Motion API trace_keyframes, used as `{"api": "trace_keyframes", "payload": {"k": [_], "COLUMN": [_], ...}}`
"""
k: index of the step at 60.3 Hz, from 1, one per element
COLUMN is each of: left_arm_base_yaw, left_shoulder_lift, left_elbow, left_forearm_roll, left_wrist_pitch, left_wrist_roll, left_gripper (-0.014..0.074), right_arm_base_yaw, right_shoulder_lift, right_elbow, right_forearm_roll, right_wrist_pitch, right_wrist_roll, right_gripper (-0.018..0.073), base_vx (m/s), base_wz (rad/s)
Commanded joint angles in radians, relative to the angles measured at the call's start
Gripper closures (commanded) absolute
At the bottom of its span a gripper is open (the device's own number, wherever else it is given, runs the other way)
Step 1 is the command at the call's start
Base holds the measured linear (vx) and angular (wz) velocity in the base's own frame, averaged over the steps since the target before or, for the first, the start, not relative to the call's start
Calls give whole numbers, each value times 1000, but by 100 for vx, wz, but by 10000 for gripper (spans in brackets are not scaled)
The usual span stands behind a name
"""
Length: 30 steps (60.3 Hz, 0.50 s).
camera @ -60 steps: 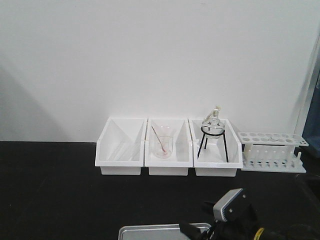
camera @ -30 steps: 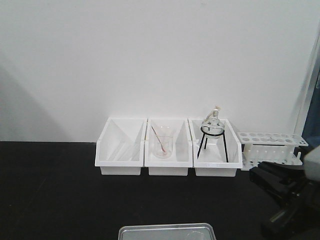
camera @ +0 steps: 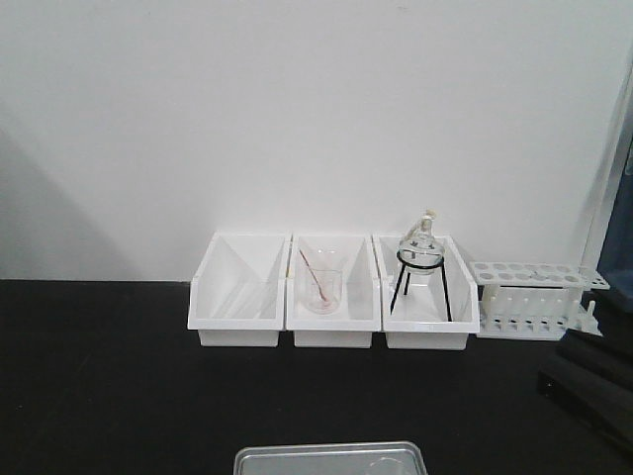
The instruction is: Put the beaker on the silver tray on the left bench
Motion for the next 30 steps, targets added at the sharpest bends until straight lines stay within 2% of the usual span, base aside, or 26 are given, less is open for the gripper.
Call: {"api": "trace_keyframes", "payload": {"k": [1,5,10,14,16,18,21,22,25,26,30], "left_arm_base_yaw": [-7,-7,-7,-7,-7,-7,-7,-7,-7,-7,-7], "left_shoulder_lift": [-7,-7,-7,-7,-7,-7,-7,-7,-7,-7,-7], "left_elbow": [20,20,20,20,20,20,20,20,20,20,20], "left_forearm_roll": [-3,-3,-3,-3,-3,-3,-3,-3,-3,-3,-3], "left_wrist_pitch": [-75,-75,-75,-75,-75,-75,-75,-75,-75,-75,-75], "left_wrist_roll": [-2,-2,-2,-2,-2,-2,-2,-2,-2,-2,-2], "left_gripper": [595,595,595,595,595,595,595,595,595,595,595], "right_arm_base_yaw": [-5,-5,-4,-4,-4,-4,9,14,35,44,66], "right_shoulder_lift": [-11,4,34,59,70,76,77,77,72,71,48], "right_elbow": [-27,-27,-27,-27,-27,-27,-27,-27,-27,-27,-27], "right_forearm_roll": [107,207,353,490,592,691,890,979,1161,1252,1496], "right_wrist_pitch": [47,181,382,514,569,609,682,712,769,799,912], "right_wrist_roll": [31,88,112,62,-15,-135,-374,-496,-754,-885,-1234], "right_gripper": [573,573,573,573,573,573,573,573,573,573,573], "base_vx": [0,0,0,0,0,0,0,0,0,0,0], "base_wz": [0,0,0,0,0,0,0,0,0,0,0]}}
